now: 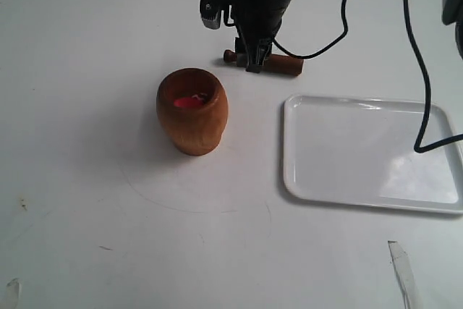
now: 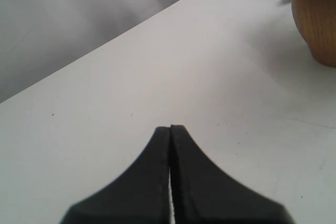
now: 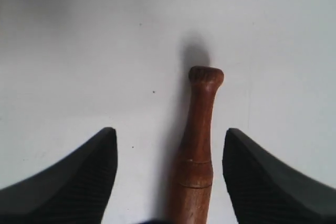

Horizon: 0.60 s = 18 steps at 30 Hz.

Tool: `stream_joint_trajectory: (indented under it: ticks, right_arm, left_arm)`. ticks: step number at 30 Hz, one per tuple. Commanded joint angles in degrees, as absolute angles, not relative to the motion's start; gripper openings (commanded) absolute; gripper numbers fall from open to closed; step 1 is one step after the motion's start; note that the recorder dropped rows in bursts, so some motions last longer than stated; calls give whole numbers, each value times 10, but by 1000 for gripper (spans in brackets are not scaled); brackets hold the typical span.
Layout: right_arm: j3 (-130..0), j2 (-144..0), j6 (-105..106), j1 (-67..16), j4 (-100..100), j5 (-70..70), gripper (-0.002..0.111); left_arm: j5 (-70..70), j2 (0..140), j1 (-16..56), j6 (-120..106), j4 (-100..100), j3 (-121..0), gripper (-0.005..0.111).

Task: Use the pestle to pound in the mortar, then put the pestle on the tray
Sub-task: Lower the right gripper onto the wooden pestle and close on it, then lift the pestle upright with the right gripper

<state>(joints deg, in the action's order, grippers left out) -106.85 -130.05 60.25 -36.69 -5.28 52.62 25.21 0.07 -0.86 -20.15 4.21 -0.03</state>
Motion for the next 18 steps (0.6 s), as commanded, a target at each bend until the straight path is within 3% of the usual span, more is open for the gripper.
stream_joint_trajectory:
  ticks: [1, 12, 18]
  right_arm:
    - [-1075, -1320, 578, -366, -28, 513, 55]
    - [-1107, -1363, 550, -366, -14, 490, 52]
    - [-1107, -1373, 550, -366, 3, 488, 30]
  left_arm:
    - [250, 0, -4, -197, 38, 0, 0]
    - [250, 0, -4, -197, 38, 0, 0]
    - [250, 0, -4, -197, 38, 0, 0]
